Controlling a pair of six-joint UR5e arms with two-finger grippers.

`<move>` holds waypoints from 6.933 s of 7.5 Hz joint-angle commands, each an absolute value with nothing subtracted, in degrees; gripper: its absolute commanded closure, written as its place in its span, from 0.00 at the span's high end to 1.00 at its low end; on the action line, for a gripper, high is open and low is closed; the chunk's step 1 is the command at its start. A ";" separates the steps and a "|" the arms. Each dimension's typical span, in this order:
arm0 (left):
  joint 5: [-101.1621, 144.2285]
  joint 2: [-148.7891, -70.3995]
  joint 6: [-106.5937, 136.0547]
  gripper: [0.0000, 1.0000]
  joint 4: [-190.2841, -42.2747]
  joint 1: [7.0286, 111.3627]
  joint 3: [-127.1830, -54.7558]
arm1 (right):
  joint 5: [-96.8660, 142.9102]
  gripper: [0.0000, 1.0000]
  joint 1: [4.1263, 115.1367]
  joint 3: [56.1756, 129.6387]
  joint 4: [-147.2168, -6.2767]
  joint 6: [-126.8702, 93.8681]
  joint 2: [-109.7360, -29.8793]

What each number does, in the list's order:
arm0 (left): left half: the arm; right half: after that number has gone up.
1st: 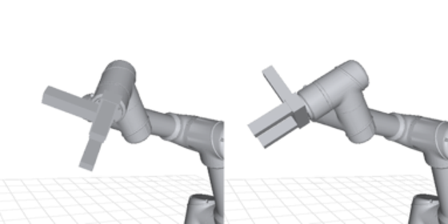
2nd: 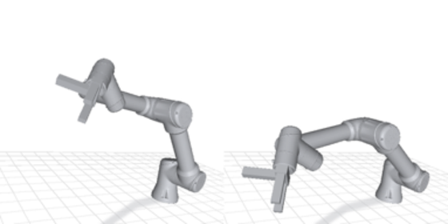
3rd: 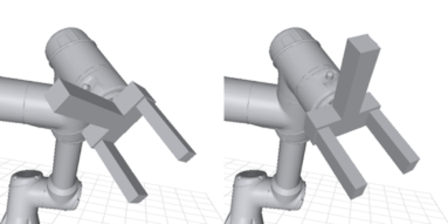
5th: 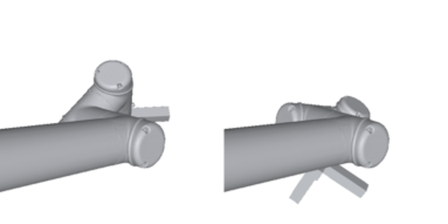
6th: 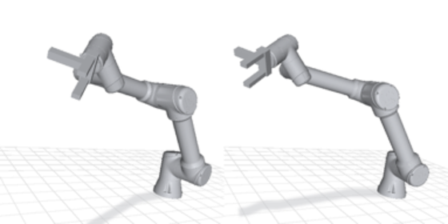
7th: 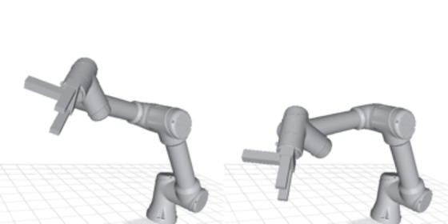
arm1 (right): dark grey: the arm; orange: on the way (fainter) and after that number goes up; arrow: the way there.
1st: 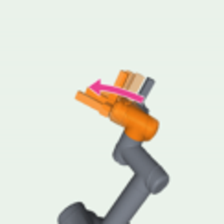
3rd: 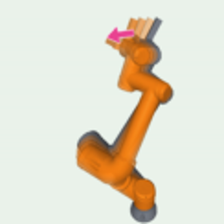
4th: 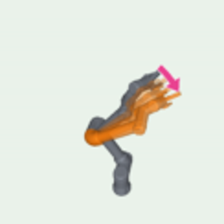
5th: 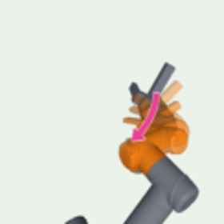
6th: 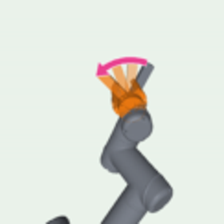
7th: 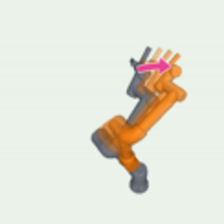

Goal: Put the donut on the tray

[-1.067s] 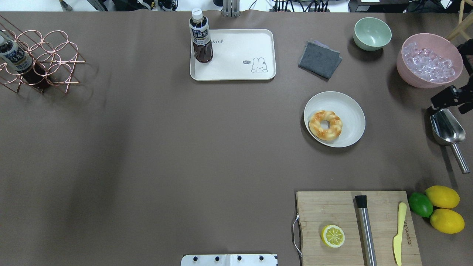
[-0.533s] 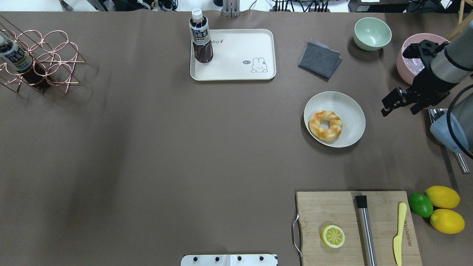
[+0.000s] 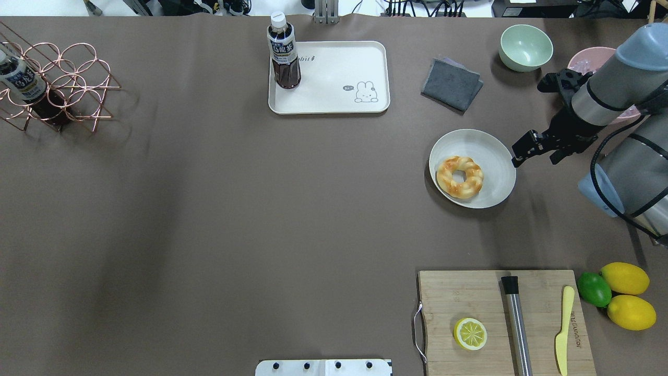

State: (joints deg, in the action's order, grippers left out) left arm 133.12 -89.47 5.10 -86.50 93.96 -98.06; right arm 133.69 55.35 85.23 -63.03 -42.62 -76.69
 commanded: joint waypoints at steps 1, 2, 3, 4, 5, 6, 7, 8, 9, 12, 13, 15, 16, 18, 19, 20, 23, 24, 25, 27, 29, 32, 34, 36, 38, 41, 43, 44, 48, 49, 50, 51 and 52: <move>133.15 -89.38 5.10 0.98 -86.48 93.96 -98.09 | 131.66 0.90 54.14 83.67 -58.80 -46.40 -76.38; 133.07 -89.30 5.10 0.98 -86.48 93.96 -98.00 | 131.66 0.78 54.05 83.76 -58.80 -47.10 -76.12; 133.07 -89.21 5.10 0.98 -86.48 93.87 -98.00 | 131.66 0.57 54.05 83.76 -58.89 -48.24 -75.59; 133.15 -89.12 5.10 0.98 -86.48 93.95 -98.00 | 131.66 0.31 54.05 83.67 -58.89 -49.73 -74.89; 133.15 -89.12 5.10 0.98 -86.57 93.96 -98.00 | 131.66 0.05 54.05 83.76 -58.89 -49.92 -74.97; 133.07 -89.03 5.10 0.98 -86.57 93.87 -98.00 | 131.57 0.00 54.05 83.67 -58.89 -49.92 -75.32; 133.07 -88.95 5.10 0.98 -86.57 93.95 -98.00 | 131.66 0.00 54.05 83.67 -58.89 -49.92 -75.50; 133.07 -88.95 5.10 0.98 -86.57 93.87 -98.00 | 131.92 0.00 54.05 83.67 -58.89 -49.92 -75.41; 133.07 -88.95 5.10 0.98 -86.57 93.95 -97.91 | 132.27 0.00 54.14 84.28 -58.89 -50.01 -75.06; 133.07 -89.30 5.18 0.98 -86.57 93.87 -97.91 | 138.23 0.00 57.03 90.85 -58.89 -53.17 -74.71; 132.98 -89.47 5.27 0.98 -86.57 93.87 -97.91 | 139.64 0.00 58.00 92.27 -58.89 -53.09 -74.45; 132.80 -89.56 5.36 0.98 -86.57 93.69 -97.91 | 139.40 0.00 58.36 91.06 -59.59 -53.17 -69.02; 132.80 -89.73 5.36 0.98 -86.57 93.60 -97.91 | 139.57 0.00 59.06 87.31 -61.07 -53.17 -63.95; 132.80 -89.82 5.45 0.98 -86.57 93.26 -97.91 | 138.96 0.00 59.15 75.04 -67.82 -52.48 -50.78; 132.80 -89.82 5.45 0.98 -86.57 92.64 -97.91 | 137.56 0.00 58.89 68.53 -69.24 -51.51 -45.58; 132.80 -89.82 5.45 0.98 -86.57 92.46 -97.82 | 135.72 0.00 58.36 61.51 -69.34 -49.76 -40.83; 132.80 -89.91 5.45 0.98 -86.57 91.59 -97.65 | 132.99 0.00 56.17 46.80 -69.17 -49.21 -32.55; 132.80 -89.91 5.54 0.98 -86.57 91.41 -97.73 | 132.89 0.00 55.55 44.15 -69.17 -49.48 -31.65; 132.80 -89.91 5.54 0.98 -86.57 91.41 -97.73 | 132.46 0.00 55.29 43.60 -69.26 -50.96 -31.47; 132.80 -89.91 5.45 0.98 -86.57 91.41 -97.65 | 129.91 0.00 54.41 43.68 -69.70 -56.92 -30.68; 132.80 -89.91 5.45 0.98 -86.57 91.41 -97.65 | 129.90 0.00 53.09 43.68 -69.44 -58.80 -29.80; 132.71 -89.91 5.45 0.98 -86.57 91.41 -97.56 | 129.29 0.00 52.82 43.68 -68.12 -58.71 -28.74; 132.63 -89.91 5.45 0.98 -86.57 91.41 -97.21 | 125.96 0.00 53.17 43.59 -68.03 -58.80 -28.65; 132.71 -89.83 5.45 0.98 -86.57 91.41 -97.29 | 123.76 0.00 53.53 43.51 -67.33 -60.55 -28.57; 132.71 -89.91 5.45 0.98 -86.57 91.32 -97.38 | 123.66 0.00 53.53 42.89 -65.66 -61.70 -28.56; 132.71 -90.09 5.54 0.98 -86.57 91.23 -97.38 | 123.66 0.94 53.53 42.80 -65.65 -66.35 -28.13; 132.63 -90.44 5.45 0.98 -86.57 91.23 -97.21 | 124.36 0.99 53.61 42.80 -65.65 -66.10 -27.60; 132.71 -90.44 5.45 0.98 -86.57 91.23 -97.21 | 125.93 0.99 54.22 43.15 -65.74 -65.57 -27.60; 133.07 -90.35 5.45 0.98 -86.48 91.23 -97.29 | 140.05 0.99 60.54 62.79 -66.18 -62.31 -42.93; 133.07 -90.26 5.36 0.98 -86.57 91.23 -97.03 | 142.62 0.99 62.04 67.28 -66.09 -62.23 -47.42; 133.07 -90.26 5.36 0.98 -86.49 91.23 -97.03 | 142.65 0.99 62.49 71.50 -66.01 -59.62 -52.16; 132.89 -90.26 5.27 0.98 -86.48 91.23 -97.03 | 142.73 0.99 63.36 73.80 -66.18 -56.54 -55.69; 132.89 -90.26 5.27 0.98 -86.48 91.23 -97.03 | 144.39 0.99 65.63 76.09 -66.09 -54.16 -59.64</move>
State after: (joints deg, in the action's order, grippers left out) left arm 132.98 -90.27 5.32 -86.50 91.23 -97.06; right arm 142.48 62.80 71.52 -66.10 -58.46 -52.77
